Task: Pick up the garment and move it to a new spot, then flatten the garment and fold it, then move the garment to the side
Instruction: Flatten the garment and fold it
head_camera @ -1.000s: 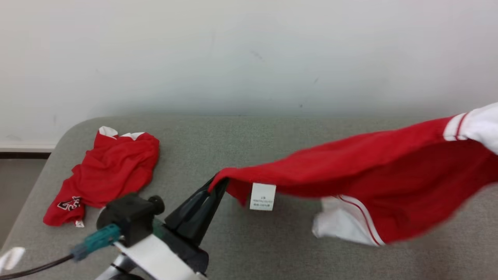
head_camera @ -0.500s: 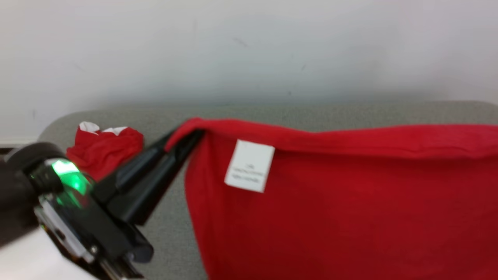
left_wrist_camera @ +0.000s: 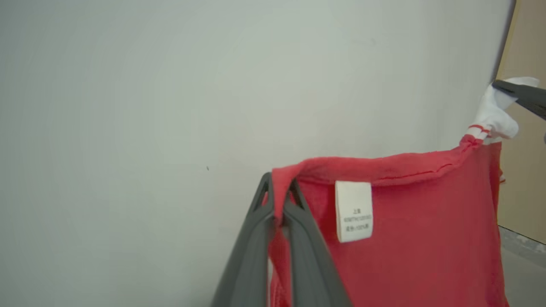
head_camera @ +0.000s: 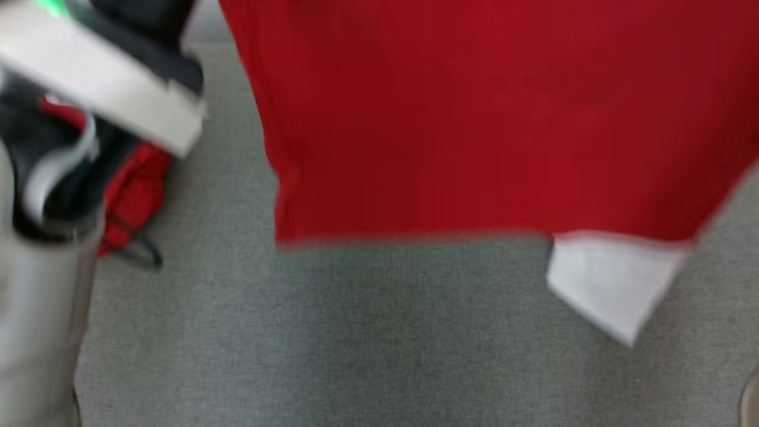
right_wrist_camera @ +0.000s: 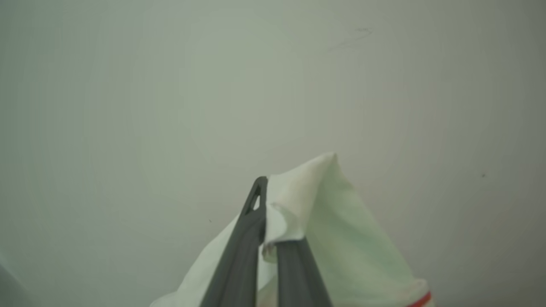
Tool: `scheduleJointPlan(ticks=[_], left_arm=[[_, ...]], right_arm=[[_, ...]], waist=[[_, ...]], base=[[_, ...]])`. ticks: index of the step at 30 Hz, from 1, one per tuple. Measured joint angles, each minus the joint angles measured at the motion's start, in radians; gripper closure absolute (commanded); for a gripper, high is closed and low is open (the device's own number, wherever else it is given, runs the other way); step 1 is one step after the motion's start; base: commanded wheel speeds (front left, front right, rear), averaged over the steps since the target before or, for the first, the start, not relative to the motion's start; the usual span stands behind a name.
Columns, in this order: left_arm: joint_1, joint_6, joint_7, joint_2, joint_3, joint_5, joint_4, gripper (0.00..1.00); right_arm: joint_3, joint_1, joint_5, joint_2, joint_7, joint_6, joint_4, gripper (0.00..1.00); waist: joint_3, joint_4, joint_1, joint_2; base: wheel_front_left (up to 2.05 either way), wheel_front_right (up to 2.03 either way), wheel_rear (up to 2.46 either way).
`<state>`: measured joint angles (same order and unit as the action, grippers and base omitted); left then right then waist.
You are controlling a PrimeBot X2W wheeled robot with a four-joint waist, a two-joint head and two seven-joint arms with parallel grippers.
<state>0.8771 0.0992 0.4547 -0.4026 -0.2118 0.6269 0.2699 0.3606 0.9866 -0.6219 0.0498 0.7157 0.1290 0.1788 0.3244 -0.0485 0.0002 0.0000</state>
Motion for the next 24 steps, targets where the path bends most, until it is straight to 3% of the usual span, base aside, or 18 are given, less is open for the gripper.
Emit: scheduleJointPlan(ticks=[7,11,15,24], left_arm=[[0.413,0.023,-0.328,0.078,-0.086,-0.193,-0.463,1.00],[0.460,0.027,-0.473,0.089,-0.136,-0.207,-0.589,1.00],[0.342,0.029,-0.592,0.071,-0.188,-0.196,-0.650,1.00],[-0.185,0.023,-0.704,0.030,-0.320,-0.178,-0.631,1.00]], right_arm=[[-0.078,0.393,0.068,0.000,-0.299,0.000,-0.413,1.00],[-0.128,0.415,0.050,-0.002,-0.369,0.000,-0.472,1.00],[-0.150,0.235,-0.063,0.000,-0.397,0.000,-0.421,1.00],[-0.096,-0.504,-0.189,-0.001,-0.383,0.000,-0.178,1.00]], waist=[[0.130,0.007,0.0002,0.0001],[0.147,0.007,0.0003,0.0000],[0.121,-0.001,0.0001,0.0000],[0.025,-0.012,0.0000,0.0000]], base=[[0.00,0.00,0.00],[0.00,0.00,0.00],[0.00,0.00,0.00],[0.00,0.00,0.00]])
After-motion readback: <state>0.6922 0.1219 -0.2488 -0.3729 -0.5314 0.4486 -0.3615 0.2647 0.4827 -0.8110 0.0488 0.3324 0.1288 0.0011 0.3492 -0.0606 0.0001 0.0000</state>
